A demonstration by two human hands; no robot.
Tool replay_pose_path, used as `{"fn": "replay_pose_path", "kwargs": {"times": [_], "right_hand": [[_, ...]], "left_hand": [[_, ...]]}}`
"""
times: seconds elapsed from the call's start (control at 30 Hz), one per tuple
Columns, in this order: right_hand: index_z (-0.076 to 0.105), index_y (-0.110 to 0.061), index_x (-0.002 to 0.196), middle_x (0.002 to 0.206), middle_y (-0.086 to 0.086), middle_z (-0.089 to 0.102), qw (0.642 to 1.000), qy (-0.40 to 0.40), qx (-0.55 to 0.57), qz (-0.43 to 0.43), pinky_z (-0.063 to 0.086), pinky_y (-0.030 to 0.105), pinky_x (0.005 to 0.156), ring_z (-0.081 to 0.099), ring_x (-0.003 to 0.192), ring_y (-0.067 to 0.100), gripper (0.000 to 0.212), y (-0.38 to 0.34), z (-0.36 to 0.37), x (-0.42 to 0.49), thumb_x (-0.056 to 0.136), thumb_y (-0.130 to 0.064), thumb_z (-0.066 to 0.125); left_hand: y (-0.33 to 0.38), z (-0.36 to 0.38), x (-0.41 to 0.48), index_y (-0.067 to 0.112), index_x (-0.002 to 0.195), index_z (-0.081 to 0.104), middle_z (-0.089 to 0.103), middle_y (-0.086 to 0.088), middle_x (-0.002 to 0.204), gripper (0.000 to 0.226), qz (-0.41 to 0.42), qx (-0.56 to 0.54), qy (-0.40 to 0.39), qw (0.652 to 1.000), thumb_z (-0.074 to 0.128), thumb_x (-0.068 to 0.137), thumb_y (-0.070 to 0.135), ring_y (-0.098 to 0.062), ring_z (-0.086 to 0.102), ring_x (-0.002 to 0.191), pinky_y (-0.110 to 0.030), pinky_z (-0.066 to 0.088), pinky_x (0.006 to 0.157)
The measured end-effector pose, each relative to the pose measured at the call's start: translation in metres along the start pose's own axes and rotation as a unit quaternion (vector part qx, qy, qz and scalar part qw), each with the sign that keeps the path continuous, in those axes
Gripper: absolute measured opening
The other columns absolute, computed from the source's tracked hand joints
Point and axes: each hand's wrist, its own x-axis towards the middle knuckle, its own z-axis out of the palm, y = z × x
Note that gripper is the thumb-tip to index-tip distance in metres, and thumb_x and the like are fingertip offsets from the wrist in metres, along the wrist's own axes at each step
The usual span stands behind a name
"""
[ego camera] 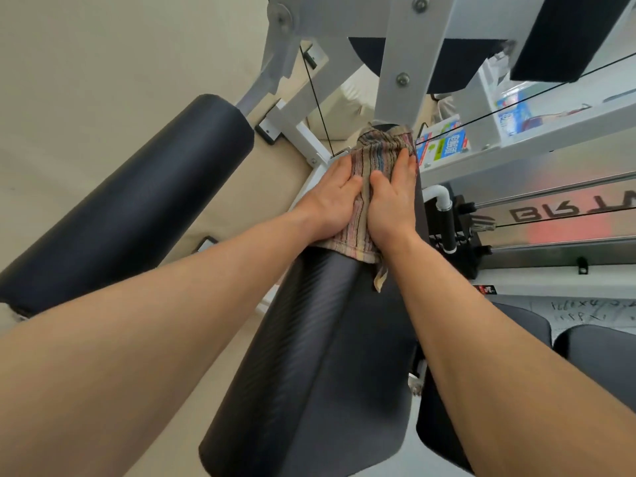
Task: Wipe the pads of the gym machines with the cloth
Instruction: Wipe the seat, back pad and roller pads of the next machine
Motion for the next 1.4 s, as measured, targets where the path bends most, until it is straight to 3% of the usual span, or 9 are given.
{"fn": "replay_pose_path", "kwargs": {"times": [0.17,0.3,0.4,0.63,0.8,1.0,1.13,1.3,1.4], "right_hand": [[0.012,-0.012,0.162,0.170,0.010,0.006,1.000,0.011,-0.022,0.007,0.000,0.033,0.125,0.002,0.157,0.021,0.068,-0.008,-0.005,0.047,0.102,-0.024,0.041],[0.010,-0.010,0.161,0.170,0.013,0.004,0.999,0.008,-0.038,0.016,-0.002,0.034,0.125,-0.001,0.157,0.023,0.067,-0.013,-0.005,0.030,0.103,-0.024,0.040],[0.009,-0.010,0.161,0.170,0.014,0.000,0.999,-0.013,-0.046,0.016,-0.002,0.035,0.126,-0.002,0.157,0.024,0.066,-0.018,0.001,-0.028,0.103,-0.024,0.038],[0.010,-0.009,0.161,0.170,0.013,0.001,0.999,-0.008,-0.031,-0.006,0.005,0.046,0.127,-0.002,0.157,0.022,0.067,-0.025,0.022,-0.218,0.101,-0.029,0.033],[0.010,-0.009,0.161,0.170,0.010,0.001,0.999,-0.010,-0.049,-0.011,0.004,0.043,0.128,-0.004,0.157,0.018,0.064,-0.024,0.029,-0.290,0.103,-0.026,0.032],[0.003,-0.016,0.161,0.171,0.005,-0.004,0.999,-0.016,-0.030,0.029,0.001,0.039,0.128,-0.007,0.157,0.014,0.069,-0.025,0.024,-0.213,0.100,-0.034,0.031],[0.009,-0.011,0.161,0.170,0.011,0.002,0.998,0.003,-0.052,0.038,0.001,0.036,0.127,-0.001,0.157,0.021,0.072,-0.026,0.018,-0.127,0.098,-0.034,0.033],[0.012,-0.015,0.161,0.170,0.011,0.002,0.996,0.009,-0.083,0.025,0.002,0.036,0.127,0.001,0.157,0.023,0.067,-0.023,0.010,-0.041,0.103,-0.028,0.041],[0.015,-0.015,0.161,0.170,0.011,0.001,0.994,0.005,-0.106,0.016,0.003,0.037,0.127,0.002,0.157,0.024,0.067,-0.027,0.007,0.009,0.102,-0.026,0.044]], "left_hand": [[0.010,-0.002,0.038,0.012,0.160,0.013,0.016,-0.007,0.168,0.056,0.020,0.005,-0.026,0.999,0.029,0.108,0.025,-0.018,0.014,0.154,-0.024,0.005,0.122],[0.004,-0.001,0.016,0.009,0.160,0.016,0.017,-0.007,0.167,0.058,0.018,-0.001,-0.024,1.000,0.031,0.107,0.028,-0.018,0.013,0.155,-0.028,0.007,0.125],[-0.007,-0.002,-0.040,0.013,0.161,0.011,0.007,-0.003,0.170,0.056,-0.019,0.023,-0.015,0.999,0.027,0.110,0.030,-0.013,0.003,0.156,-0.032,0.001,0.127],[-0.032,-0.004,-0.217,0.021,0.162,0.008,0.005,0.005,0.170,0.064,-0.044,0.037,-0.026,0.998,0.021,0.104,0.044,-0.002,0.001,0.154,-0.037,0.006,0.128],[-0.033,0.002,-0.284,0.021,0.162,0.008,0.006,0.006,0.170,0.063,-0.038,0.046,-0.003,0.998,0.018,0.104,0.044,0.000,0.004,0.154,-0.035,0.014,0.127],[-0.018,-0.001,-0.218,0.024,0.161,0.006,0.006,0.007,0.169,0.061,-0.098,-0.004,-0.005,0.995,0.022,0.105,0.042,0.001,0.003,0.152,-0.021,0.004,0.123],[-0.007,-0.005,-0.122,0.021,0.161,0.008,0.011,0.000,0.169,0.055,-0.089,-0.019,-0.021,0.996,0.025,0.110,0.031,-0.011,0.009,0.154,-0.033,0.007,0.127],[0.000,-0.007,-0.039,0.018,0.161,0.010,0.014,-0.002,0.168,0.054,-0.076,-0.026,-0.027,0.996,0.027,0.110,0.028,-0.014,0.012,0.154,-0.023,0.006,0.121],[0.008,-0.014,0.010,0.023,0.161,0.014,0.023,-0.005,0.166,0.054,-0.097,-0.010,-0.033,0.995,0.026,0.110,0.034,-0.024,0.021,0.152,-0.033,0.014,0.123]]}}
